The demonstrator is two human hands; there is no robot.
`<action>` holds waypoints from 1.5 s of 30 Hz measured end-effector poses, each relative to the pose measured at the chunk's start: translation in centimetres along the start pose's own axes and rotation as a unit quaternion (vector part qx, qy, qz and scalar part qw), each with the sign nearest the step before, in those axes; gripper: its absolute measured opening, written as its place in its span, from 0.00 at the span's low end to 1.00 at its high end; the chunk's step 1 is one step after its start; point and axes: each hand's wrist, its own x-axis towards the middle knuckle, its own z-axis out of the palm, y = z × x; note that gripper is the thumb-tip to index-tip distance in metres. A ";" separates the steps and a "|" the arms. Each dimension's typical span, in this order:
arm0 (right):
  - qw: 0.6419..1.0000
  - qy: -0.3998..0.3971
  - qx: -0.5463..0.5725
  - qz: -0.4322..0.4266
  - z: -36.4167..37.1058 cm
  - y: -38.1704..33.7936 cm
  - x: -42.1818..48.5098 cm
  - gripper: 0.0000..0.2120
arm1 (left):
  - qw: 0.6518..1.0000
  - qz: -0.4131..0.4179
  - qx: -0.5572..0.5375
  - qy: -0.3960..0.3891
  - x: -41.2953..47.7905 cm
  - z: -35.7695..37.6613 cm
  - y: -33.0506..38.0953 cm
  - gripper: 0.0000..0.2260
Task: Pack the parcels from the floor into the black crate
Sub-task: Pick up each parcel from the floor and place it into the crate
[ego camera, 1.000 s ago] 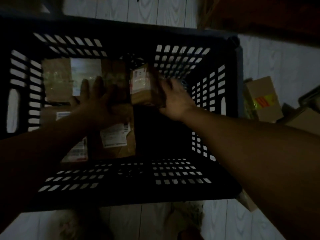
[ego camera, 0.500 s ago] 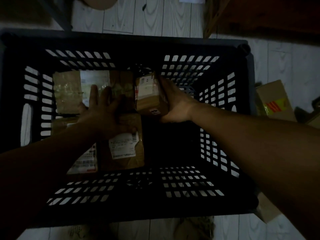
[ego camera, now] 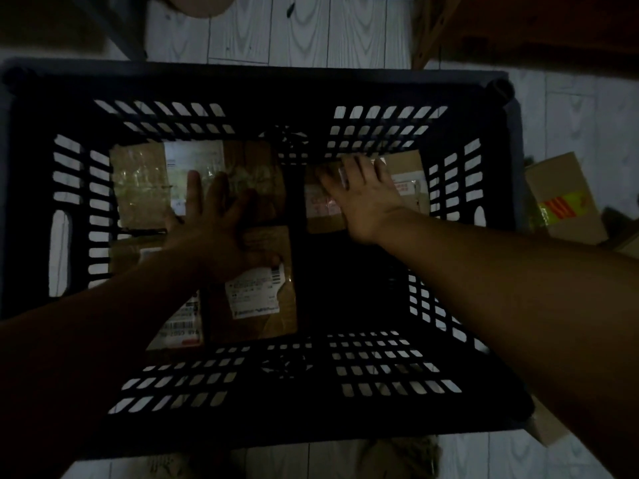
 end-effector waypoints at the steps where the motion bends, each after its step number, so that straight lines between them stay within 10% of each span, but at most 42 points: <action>1: 1.000 0.000 -0.003 0.003 0.4 -0.4 0.5 0.47 | 1.000 0.001 -0.002 0.001 0.0 0.1 0.0 0.53; 19: 0.965 -0.147 0.167 0.141 2.1 -0.9 0.9 0.45 | 1.000 -0.006 0.019 0.001 0.4 0.3 0.0 0.51; 32: 0.941 -0.136 0.303 0.069 -20.3 -0.2 -21.5 0.27 | 0.997 -0.054 0.018 -0.056 -20.4 -16.5 3.7 0.46; 45: 0.956 -0.021 0.234 0.176 -41.1 1.5 -46.5 0.35 | 0.993 -0.029 -0.072 0.083 -43.7 -30.5 12.5 0.45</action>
